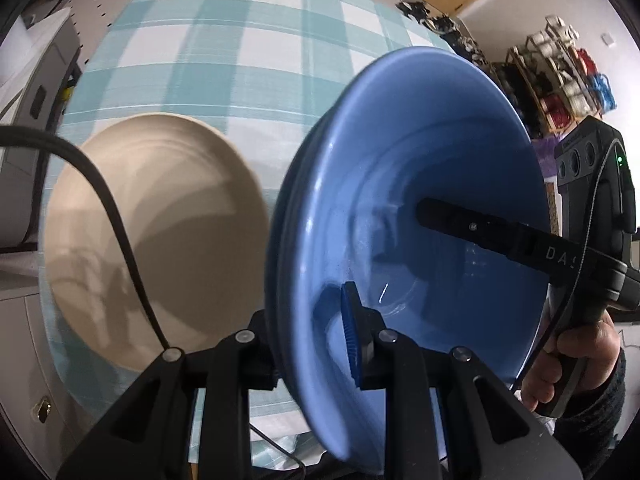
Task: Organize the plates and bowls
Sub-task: 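Lower the blue bowl stack onto the cream plate stack with both tools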
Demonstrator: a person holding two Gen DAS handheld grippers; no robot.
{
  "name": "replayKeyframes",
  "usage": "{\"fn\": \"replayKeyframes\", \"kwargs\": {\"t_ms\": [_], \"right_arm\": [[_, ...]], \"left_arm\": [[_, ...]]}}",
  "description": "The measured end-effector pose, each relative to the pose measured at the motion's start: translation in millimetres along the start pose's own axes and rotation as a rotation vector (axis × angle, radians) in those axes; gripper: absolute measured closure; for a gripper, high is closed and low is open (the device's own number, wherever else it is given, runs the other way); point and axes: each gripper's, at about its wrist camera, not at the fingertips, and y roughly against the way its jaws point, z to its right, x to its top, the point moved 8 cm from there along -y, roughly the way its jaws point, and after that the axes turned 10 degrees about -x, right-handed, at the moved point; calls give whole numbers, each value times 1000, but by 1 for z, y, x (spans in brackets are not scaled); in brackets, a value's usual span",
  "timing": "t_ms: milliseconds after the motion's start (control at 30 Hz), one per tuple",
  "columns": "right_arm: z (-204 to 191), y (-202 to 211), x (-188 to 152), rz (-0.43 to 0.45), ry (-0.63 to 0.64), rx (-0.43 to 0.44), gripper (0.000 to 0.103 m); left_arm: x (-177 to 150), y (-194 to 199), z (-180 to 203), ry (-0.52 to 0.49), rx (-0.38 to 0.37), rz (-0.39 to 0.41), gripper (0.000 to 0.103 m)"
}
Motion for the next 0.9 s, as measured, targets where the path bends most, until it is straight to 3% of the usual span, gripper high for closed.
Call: {"fn": "replayKeyframes", "kwargs": {"t_ms": [233, 500, 700, 900], "right_arm": [[-40, -10, 11, -13, 47, -5, 79], [-105, -52, 17, -58, 127, 38, 79], [-138, -94, 14, -99, 153, 62, 79], [-151, -113, 12, -99, 195, 26, 79]], "left_arm": [[-3, 25, -33, 41, 15, 28, 81], [-17, 60, -94, 145, 46, 84, 81], [-25, 66, -132, 203, 75, 114, 81], [-17, 56, -147, 207, 82, 122, 81]]}}
